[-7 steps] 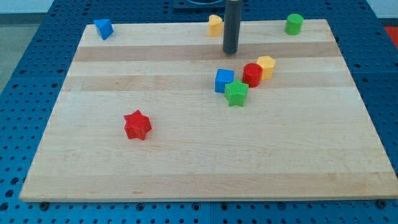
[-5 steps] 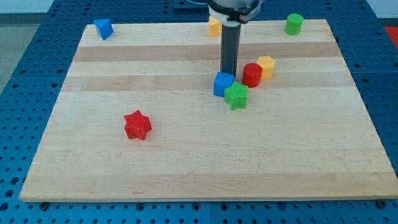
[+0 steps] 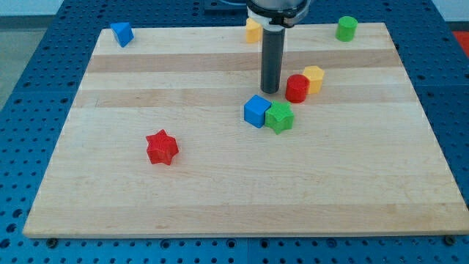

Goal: Push the cube green star and red circle in different directions

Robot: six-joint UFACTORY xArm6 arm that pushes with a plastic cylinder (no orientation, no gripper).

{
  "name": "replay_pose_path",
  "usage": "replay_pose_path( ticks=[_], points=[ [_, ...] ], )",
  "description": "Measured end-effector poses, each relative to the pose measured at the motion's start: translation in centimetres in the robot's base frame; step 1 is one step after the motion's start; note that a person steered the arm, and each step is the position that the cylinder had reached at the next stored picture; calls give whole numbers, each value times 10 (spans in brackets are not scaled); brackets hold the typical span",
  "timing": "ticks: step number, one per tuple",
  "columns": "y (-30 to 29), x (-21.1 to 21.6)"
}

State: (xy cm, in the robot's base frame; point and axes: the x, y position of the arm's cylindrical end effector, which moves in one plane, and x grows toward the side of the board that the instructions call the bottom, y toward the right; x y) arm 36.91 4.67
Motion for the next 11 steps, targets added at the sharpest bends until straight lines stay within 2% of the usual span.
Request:
replay_pose_path(
  ticks=[5,6,7,8,9,11],
  points=[
    [14,26],
    [25,67],
    [72,66],
    [99,21],
    [64,5],
    [-61,8]
  ],
)
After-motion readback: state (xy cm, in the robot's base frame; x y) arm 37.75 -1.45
